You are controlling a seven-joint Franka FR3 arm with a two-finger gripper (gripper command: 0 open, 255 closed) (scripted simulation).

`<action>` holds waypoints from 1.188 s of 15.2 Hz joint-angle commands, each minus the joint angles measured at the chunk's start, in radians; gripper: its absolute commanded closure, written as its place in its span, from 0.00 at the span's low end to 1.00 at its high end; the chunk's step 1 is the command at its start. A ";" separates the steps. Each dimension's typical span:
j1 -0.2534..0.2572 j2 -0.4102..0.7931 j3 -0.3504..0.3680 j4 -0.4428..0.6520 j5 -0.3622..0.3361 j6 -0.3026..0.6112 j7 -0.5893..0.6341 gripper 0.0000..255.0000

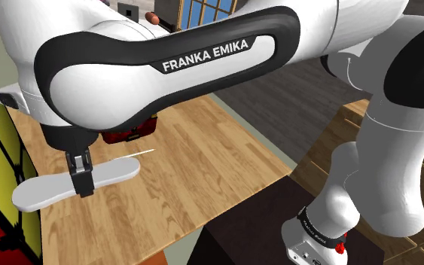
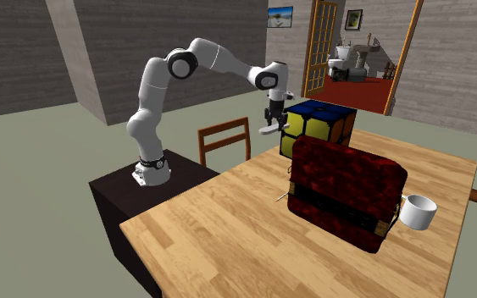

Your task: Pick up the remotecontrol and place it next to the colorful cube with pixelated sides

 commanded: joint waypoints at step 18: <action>0.007 0.109 -0.015 -0.102 -0.028 0.210 0.013 1.00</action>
